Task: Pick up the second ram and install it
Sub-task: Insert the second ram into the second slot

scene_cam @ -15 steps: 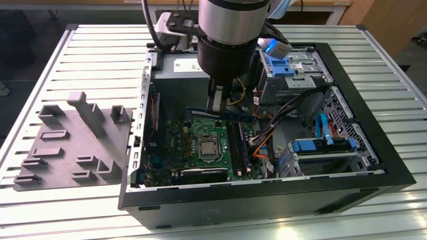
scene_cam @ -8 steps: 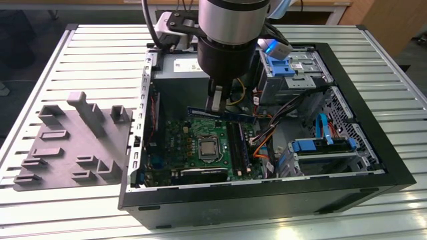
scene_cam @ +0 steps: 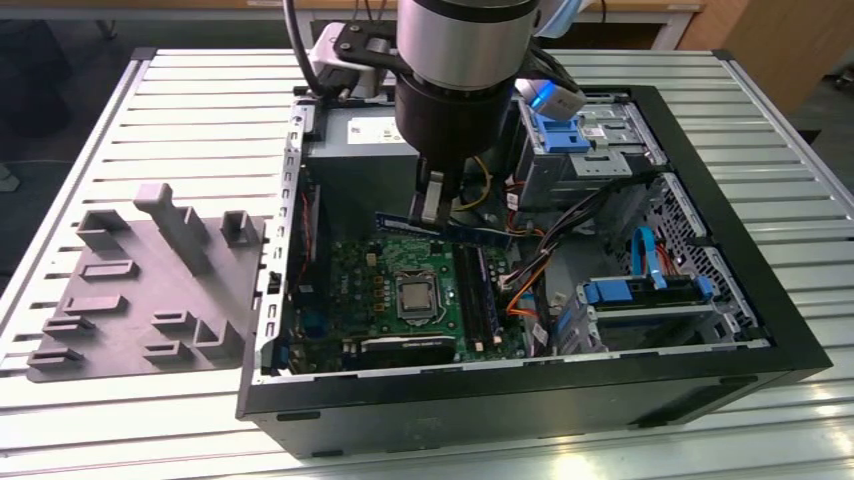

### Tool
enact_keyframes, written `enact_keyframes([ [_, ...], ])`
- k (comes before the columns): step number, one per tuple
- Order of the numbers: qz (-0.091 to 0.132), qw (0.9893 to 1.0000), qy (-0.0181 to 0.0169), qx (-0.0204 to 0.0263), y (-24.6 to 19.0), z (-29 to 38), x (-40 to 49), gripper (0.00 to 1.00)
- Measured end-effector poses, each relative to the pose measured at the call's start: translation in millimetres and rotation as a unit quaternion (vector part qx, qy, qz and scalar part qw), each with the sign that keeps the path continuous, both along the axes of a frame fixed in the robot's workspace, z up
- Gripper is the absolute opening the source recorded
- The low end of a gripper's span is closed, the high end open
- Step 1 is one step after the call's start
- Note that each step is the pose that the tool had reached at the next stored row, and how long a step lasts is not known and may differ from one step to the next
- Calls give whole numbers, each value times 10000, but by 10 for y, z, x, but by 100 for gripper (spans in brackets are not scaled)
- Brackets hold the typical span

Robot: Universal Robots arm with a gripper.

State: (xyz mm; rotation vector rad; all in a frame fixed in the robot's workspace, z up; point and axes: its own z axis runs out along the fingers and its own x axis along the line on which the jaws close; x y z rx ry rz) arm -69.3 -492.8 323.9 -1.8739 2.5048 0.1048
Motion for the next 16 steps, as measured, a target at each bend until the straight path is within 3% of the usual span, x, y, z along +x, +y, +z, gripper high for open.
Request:
enact_keyframes([
  [16, -167, 9999, 0, 0, 0, -3, 0, 11],
])
